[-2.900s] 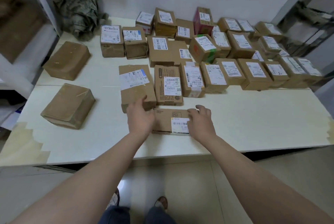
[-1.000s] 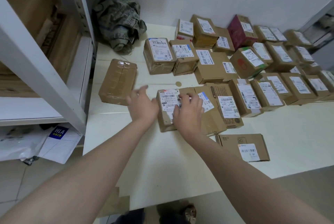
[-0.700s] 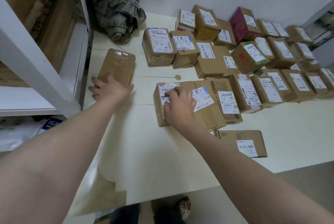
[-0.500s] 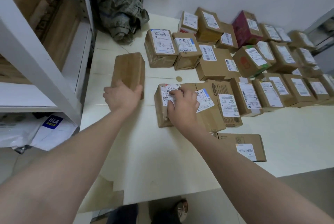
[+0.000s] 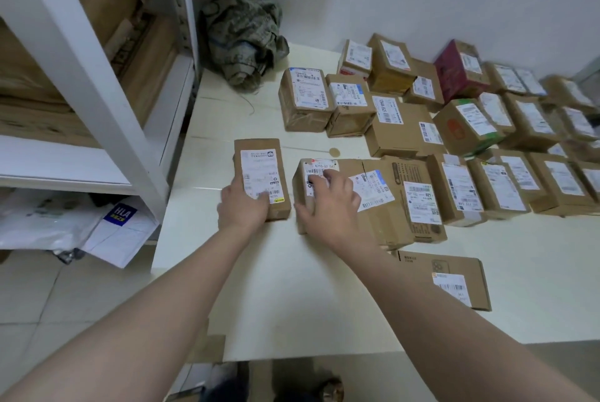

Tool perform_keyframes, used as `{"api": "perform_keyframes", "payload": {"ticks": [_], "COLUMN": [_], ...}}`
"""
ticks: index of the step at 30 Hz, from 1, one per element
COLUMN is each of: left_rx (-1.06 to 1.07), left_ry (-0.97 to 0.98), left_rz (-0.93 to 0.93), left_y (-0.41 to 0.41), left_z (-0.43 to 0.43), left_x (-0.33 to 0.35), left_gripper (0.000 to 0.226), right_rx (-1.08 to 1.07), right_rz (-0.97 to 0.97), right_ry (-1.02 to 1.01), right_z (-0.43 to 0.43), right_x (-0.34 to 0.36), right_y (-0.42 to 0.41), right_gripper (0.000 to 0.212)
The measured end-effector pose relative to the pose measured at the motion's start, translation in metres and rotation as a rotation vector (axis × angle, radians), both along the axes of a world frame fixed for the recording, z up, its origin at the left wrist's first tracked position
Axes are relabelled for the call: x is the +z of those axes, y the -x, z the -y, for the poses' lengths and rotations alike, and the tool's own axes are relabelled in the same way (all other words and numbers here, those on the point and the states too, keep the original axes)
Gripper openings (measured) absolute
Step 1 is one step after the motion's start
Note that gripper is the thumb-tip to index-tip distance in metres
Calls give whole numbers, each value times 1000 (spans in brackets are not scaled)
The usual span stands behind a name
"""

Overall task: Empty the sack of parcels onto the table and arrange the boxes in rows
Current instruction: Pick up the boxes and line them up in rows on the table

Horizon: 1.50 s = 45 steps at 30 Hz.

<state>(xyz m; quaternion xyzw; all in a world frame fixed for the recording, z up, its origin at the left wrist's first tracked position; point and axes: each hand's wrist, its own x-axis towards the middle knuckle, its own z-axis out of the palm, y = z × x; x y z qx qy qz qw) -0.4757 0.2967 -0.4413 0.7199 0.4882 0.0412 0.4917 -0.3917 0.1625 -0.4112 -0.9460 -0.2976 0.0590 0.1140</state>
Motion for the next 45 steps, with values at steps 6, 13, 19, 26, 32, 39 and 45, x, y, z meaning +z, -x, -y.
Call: {"api": "perform_keyframes", "payload": {"ticks": [6,13,19,26,32,39,45], "left_rx": [-90,144,381,849,969,1105,1179], "left_ry": [11,-131,-212,-246,80,583,700], "left_rz": [31,-17,134,177,-183,-303,-214], "left_y": [1,23,57,122,236,313,336], "left_z": [19,49,105,210,256,324,336], "left_x": [-9,1,-13,-38,-139,-270,-391], "left_gripper": [59,62,45,20,35,64,75], "right_rx": [160,248,506,926,979,750,630], "right_rz": [-8,58,74,-283,-651,-844,-809], "right_ry": [184,-22,-281,-140,179,754,742], "right_z": [17,30,63,113,118,151,149], "right_x": [6,-2,-9,-31,-104,-263,-387], "right_y": [1,10,33,112,198,238,263], "right_gripper": [75,57,27,26,28,51,49]}}
